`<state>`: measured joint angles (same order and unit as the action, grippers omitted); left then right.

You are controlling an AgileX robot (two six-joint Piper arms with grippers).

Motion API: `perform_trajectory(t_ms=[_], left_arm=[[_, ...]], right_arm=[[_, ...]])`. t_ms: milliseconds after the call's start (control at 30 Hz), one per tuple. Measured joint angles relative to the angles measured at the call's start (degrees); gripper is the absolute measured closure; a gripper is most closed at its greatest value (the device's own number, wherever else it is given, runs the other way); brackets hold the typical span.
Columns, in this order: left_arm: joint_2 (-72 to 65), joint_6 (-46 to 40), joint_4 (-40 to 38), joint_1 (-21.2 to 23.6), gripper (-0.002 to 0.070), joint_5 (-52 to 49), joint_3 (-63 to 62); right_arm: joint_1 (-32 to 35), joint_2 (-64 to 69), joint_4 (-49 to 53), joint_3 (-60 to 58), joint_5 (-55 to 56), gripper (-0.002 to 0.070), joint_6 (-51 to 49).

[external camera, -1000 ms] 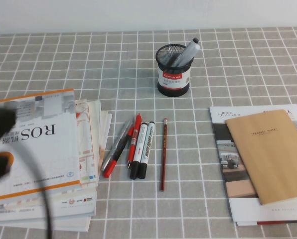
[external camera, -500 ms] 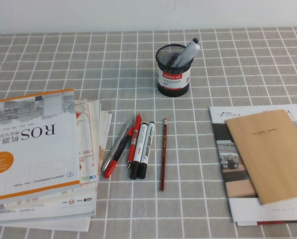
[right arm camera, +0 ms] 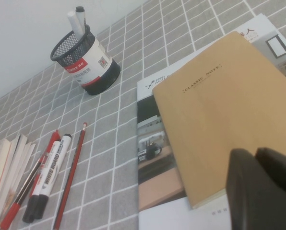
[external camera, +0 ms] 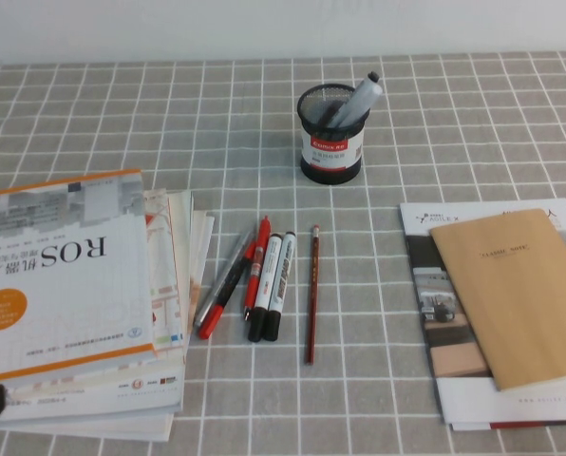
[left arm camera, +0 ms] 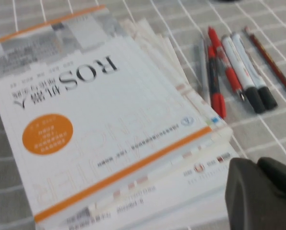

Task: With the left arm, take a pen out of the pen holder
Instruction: 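Take a marker out of the pen holder and lay it on the table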

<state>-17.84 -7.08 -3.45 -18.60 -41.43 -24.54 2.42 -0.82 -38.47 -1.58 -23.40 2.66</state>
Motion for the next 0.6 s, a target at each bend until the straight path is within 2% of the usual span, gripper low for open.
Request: perform_trajectory(t_ms=[100, 233, 333, 500, 600], left_arm=[[4.9, -0.2, -0.4, 0.2, 0.0675, 12.5, 10.0], [12.8, -0.3, -0.9, 2.8, 0.0675, 22.5, 20.4], [17.8, -0.3, -1.1, 6.9, 0.0675, 23.5, 24.7], [18.3, -0.5, -1.4, 15.9, 0.0675, 20.6, 26.0], [18.3, -1.9, -1.5, 19.1, 0.0675, 19.6, 26.0]], right_arm=[[0.0, 0.0, 0.0, 0.0, 0.0, 0.0689, 0.0], [0.0, 0.0, 0.0, 0.0, 0.0, 0.0689, 0.0], [0.0, 0.0, 0.0, 0.0, 0.0, 0.0689, 0.0], [0.0, 0.0, -0.1, 0.0, 0.0, 0.0689, 0.0], [0.0, 0.0, -0.1, 0.0, 0.0, 0.0689, 0.0]])
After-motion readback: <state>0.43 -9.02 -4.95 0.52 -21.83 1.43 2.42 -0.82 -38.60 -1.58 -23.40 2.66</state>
